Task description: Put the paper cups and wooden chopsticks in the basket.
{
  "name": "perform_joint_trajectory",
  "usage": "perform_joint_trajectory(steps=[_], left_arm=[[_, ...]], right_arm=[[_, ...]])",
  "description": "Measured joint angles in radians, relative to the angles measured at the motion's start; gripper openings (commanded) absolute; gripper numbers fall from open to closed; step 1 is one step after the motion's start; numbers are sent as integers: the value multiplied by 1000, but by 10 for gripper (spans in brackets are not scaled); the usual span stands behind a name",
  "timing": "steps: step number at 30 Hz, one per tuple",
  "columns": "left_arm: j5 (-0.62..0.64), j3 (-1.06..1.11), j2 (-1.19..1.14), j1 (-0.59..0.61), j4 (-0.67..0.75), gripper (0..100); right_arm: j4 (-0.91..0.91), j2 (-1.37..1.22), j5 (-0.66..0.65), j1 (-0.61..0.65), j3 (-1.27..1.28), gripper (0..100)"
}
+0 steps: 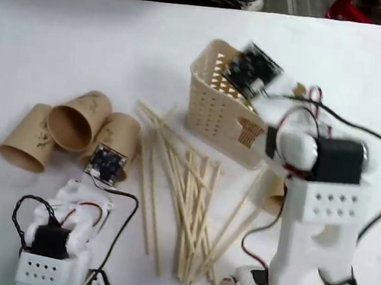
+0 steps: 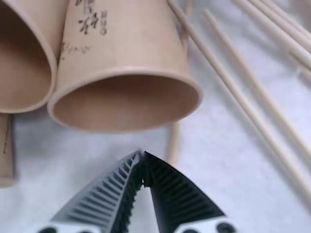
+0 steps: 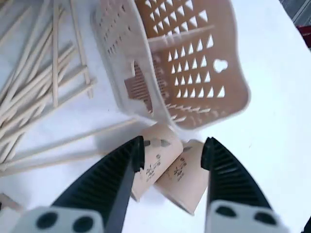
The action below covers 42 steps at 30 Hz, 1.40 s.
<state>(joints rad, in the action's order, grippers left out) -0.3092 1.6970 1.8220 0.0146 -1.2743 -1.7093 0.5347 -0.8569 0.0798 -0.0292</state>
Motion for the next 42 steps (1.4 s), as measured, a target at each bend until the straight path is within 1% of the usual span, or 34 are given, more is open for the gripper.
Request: perform_joint_trajectory(steps=[8, 13, 16, 24, 28, 32, 34, 42], left_arm=[[0, 0, 0, 0, 0, 24], [0, 0, 0, 0, 0, 24], [0, 0, 0, 0, 0, 24], [0, 0, 0, 0, 0, 24], [0, 0, 0, 0, 0, 24], [0, 0, 0, 0, 0, 24], [0, 0, 0, 0, 0, 24], [0, 0, 0, 0, 0, 24]], right_arm=[[0, 229, -212, -146, 351, 210], [0, 282, -353, -247, 543, 282], [48, 284, -382, -276, 631, 283], [330, 285, -387, -285, 885, 280], [446, 285, -387, -304, 968, 231], [565, 285, -387, -334, 1023, 115], [588, 285, -387, -348, 1026, 71], [608, 287, -387, -361, 1025, 18]])
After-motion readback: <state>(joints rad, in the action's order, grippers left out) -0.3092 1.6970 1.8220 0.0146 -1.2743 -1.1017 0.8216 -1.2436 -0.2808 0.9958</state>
